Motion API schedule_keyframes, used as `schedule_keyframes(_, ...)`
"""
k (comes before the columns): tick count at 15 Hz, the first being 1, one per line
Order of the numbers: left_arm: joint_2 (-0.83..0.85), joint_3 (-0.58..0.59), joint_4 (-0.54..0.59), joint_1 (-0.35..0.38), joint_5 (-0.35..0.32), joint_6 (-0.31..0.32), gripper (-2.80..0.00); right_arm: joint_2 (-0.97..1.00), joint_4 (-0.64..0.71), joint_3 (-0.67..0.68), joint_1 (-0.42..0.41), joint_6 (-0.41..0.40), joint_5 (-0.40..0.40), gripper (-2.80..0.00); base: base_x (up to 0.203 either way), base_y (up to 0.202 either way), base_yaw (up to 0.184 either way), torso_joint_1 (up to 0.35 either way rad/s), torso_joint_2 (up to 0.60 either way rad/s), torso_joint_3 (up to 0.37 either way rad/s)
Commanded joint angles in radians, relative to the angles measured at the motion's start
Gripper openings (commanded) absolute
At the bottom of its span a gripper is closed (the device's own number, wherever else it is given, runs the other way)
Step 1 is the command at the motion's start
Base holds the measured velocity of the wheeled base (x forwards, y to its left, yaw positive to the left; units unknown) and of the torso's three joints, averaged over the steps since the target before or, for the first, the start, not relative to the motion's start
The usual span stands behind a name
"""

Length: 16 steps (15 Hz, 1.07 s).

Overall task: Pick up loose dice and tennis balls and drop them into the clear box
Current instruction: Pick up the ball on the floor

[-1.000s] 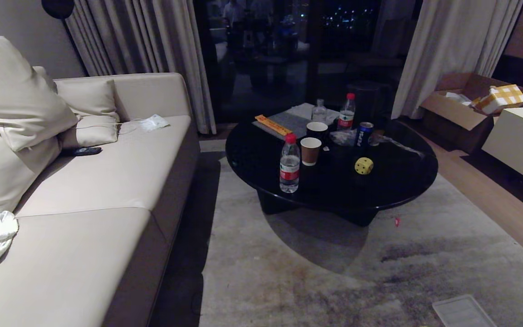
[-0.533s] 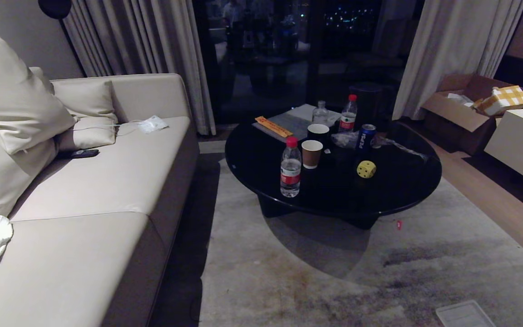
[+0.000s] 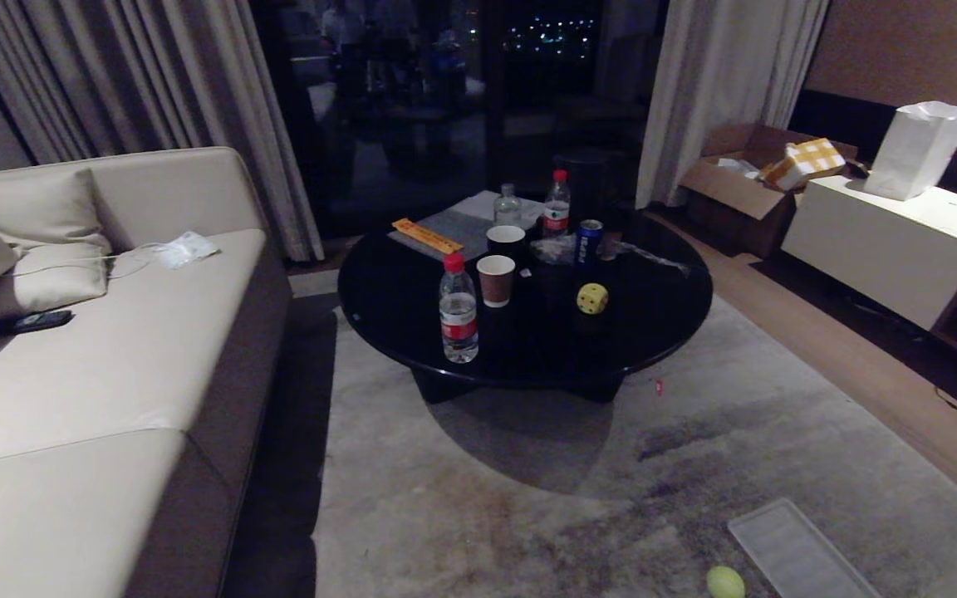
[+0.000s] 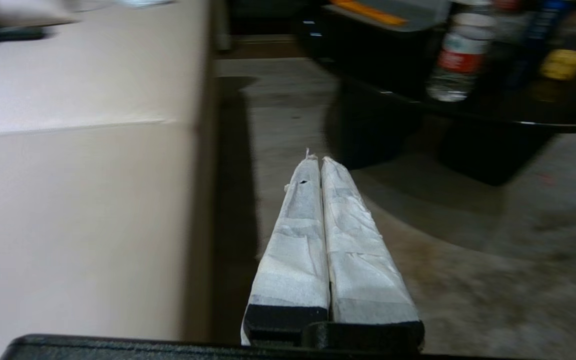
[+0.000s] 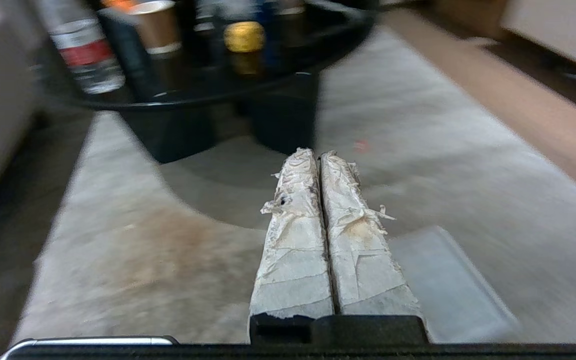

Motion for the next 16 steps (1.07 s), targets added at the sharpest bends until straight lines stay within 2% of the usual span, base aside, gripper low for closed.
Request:
schedule_keyframes(1, 0.002, 0.002, 0.000, 0.000, 0.001, 0.001, -2.80, 0.001, 0.000, 0.009, 0.000, 0.000, 0.001, -2.80, 0.001, 0.009, -0.163, 0.002, 0.01, 0.005)
schedule_keyframes(13, 0.002, 0.002, 0.000, 0.000, 0.001, 0.001, -2.80, 0.001, 0.000, 0.009, 0.000, 0.002, 0.001, -2.80, 0.001, 0.011, -0.163, 0.002, 0.00, 0.002)
schedule_keyframes(16, 0.002, 0.002, -0.002, 0.000, 0.002, -0.002, -2.80, 0.001, 0.000, 0.009, 0.000, 0.002, 0.001, -2.80, 0.000, 0.005, -0.074, 0.002, 0.00, 0.001)
